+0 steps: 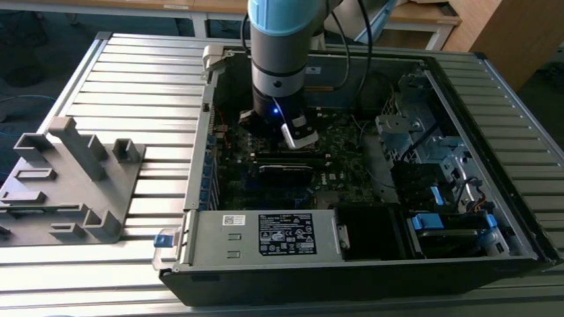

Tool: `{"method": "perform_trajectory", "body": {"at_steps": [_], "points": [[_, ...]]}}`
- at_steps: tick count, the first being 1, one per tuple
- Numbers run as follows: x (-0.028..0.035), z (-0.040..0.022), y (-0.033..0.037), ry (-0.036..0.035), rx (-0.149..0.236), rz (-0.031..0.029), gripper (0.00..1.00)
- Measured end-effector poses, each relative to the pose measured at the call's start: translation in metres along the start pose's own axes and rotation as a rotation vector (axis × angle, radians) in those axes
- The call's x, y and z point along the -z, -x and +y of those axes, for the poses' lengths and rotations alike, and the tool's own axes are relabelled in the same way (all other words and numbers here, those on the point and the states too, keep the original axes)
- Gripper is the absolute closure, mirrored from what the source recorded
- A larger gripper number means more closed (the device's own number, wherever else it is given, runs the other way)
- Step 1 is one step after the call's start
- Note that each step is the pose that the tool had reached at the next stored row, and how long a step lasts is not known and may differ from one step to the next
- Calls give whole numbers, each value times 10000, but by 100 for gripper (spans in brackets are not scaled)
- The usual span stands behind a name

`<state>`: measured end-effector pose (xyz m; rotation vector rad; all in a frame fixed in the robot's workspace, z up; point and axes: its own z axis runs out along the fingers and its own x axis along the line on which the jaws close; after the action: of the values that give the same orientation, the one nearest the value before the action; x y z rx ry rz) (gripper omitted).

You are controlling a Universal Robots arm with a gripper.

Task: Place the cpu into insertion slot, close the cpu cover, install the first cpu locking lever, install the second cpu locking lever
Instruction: 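Install the second cpu locking lever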

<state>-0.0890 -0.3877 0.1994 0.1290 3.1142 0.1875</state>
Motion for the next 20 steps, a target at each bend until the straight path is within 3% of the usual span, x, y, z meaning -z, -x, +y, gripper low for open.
{"method": "perform_trajectory", "body": {"at_steps": [16,17,19,20], "points": [[-21,-21,-24,18,1,2,90],[-22,-21,-24,81,2,6,90],[-25,-20,-23,273,-4,15,90],[-23,-20,-24,320,-6,23,90]]}}
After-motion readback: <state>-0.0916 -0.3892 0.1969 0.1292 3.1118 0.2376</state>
